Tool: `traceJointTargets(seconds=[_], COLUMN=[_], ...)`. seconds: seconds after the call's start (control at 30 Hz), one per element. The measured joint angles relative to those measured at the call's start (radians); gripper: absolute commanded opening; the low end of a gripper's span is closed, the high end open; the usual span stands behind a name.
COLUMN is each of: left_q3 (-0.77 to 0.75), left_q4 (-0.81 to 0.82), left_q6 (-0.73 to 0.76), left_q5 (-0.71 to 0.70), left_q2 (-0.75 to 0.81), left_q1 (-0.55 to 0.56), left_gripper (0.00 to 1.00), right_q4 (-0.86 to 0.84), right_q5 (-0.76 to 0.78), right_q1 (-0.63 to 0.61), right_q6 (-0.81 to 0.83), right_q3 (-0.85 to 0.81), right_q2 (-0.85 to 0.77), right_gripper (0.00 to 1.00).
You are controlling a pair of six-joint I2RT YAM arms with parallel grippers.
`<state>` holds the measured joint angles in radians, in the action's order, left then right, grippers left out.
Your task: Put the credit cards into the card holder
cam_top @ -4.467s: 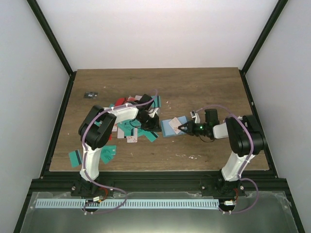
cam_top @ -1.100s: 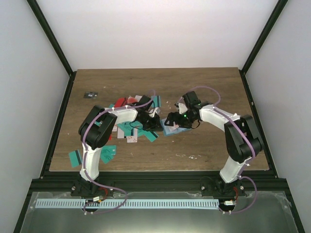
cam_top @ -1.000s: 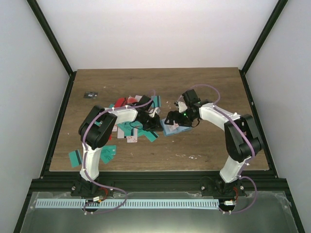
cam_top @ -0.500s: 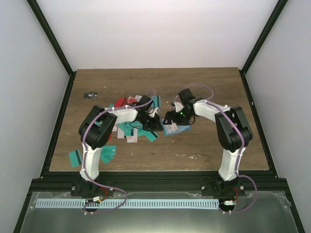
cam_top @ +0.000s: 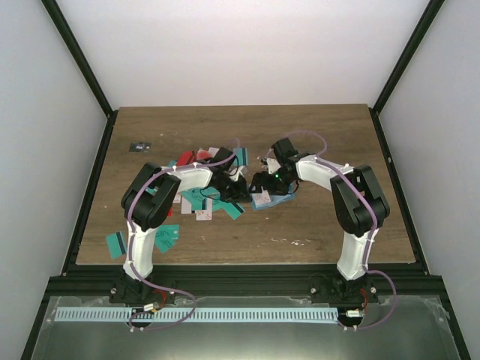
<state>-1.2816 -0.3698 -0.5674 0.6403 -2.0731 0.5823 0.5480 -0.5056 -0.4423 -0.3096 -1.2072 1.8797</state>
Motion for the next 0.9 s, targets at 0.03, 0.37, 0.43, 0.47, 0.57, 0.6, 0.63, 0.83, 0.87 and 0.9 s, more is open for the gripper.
traceJointTargets(seconds=[0.03,0.37,0.43,0.47,0.57,0.6,0.63,0.83,0.87,0.9], left_q3=[0.000,-0.011,-0.012,-0.012,-0.012,-0.012,-0.012,0.016,0.026,0.038], left_q4=[-0.001,-0.024,-0.038,-0.047,-0.087,-0.097,-0.109,-0.187,-0.206,-0.224], left_q6=[-0.001,-0.004,-0.004,-0.003,0.001,0.003,0.003,0.023,0.025,0.026], left_q5=[0.000,-0.025,-0.046,-0.058,-0.095,-0.103,-0.115,-0.205,-0.227,-0.254], left_q2=[0.000,0.005,0.014,0.018,0.047,0.059,0.076,0.249,0.284,0.320], left_q1=[0.000,0.000,0.000,0.000,0.000,0.000,0.000,-0.005,-0.009,-0.015], left_gripper=[0.10,0.11,0.13,0.13,0.18,0.19,0.21,0.31,0.32,0.33], right_q4=[-0.002,0.016,0.026,0.031,0.047,0.053,0.058,0.084,0.085,0.081], right_q5=[0.003,0.019,0.020,0.020,0.023,0.027,0.032,0.057,0.058,0.057], right_q1=[-0.002,-0.012,-0.016,-0.018,-0.023,-0.024,-0.025,-0.025,-0.025,-0.025], right_q6=[-0.007,-0.040,-0.039,-0.039,-0.036,-0.034,-0.031,-0.027,-0.030,-0.034], right_q3=[0.000,0.000,0.000,0.000,-0.004,-0.007,-0.011,-0.028,-0.027,-0.021], right_q2=[0.000,-0.017,-0.025,-0.030,-0.043,-0.047,-0.053,-0.122,-0.143,-0.171], right_gripper=[0.82,0.85,0.87,0.88,0.90,0.91,0.92,0.95,0.95,0.94])
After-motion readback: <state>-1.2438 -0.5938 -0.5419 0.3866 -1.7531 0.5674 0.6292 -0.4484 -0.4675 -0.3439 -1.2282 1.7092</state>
